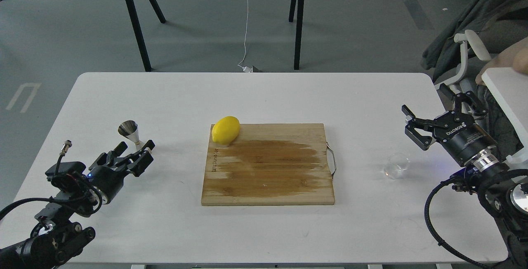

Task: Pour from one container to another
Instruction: 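Reach the left hand to the metal jigger and close around it, then lift the metal jigger off the table with the left hand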

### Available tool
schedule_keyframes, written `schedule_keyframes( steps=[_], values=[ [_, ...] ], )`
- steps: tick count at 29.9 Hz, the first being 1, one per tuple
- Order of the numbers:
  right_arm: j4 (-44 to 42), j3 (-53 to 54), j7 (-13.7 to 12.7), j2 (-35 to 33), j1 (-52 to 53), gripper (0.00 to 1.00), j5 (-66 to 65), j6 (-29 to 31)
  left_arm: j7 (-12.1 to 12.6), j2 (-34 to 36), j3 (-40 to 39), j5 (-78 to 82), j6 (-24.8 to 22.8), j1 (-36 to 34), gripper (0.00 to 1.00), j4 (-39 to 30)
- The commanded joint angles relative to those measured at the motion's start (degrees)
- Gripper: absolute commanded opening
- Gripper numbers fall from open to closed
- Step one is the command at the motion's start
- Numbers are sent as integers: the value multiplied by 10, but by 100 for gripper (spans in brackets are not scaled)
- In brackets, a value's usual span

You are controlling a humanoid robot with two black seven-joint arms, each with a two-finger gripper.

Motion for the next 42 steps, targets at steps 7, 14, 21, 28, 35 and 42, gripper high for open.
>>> schedule_keyframes(
  steps=[7, 14, 21, 28, 35, 42],
  values=[
    [0, 0, 0, 0, 0, 99, 0, 0, 0, -31, 0, -1, 0, -27, 97, 54],
    [1, 0, 0, 0, 0, 99, 0, 0, 0, -66, 0, -1, 0, -52, 90, 104],
    [1, 0, 0, -1, -1, 99, 0, 0, 0, -82, 25, -1, 0, -65, 75, 147],
    [1, 0, 0, -1, -6, 99, 0, 0, 0, -96, 25, -1, 0, -69, 54, 175],
    [0, 0, 0, -1, -7, 99, 0, 0, 0, -104, 25, -1, 0, -76, 23, 201],
    [0, 0, 0, 0, -8, 99, 0, 0, 0, -103, 25, -2, 0, -76, 6, 201]
  ],
)
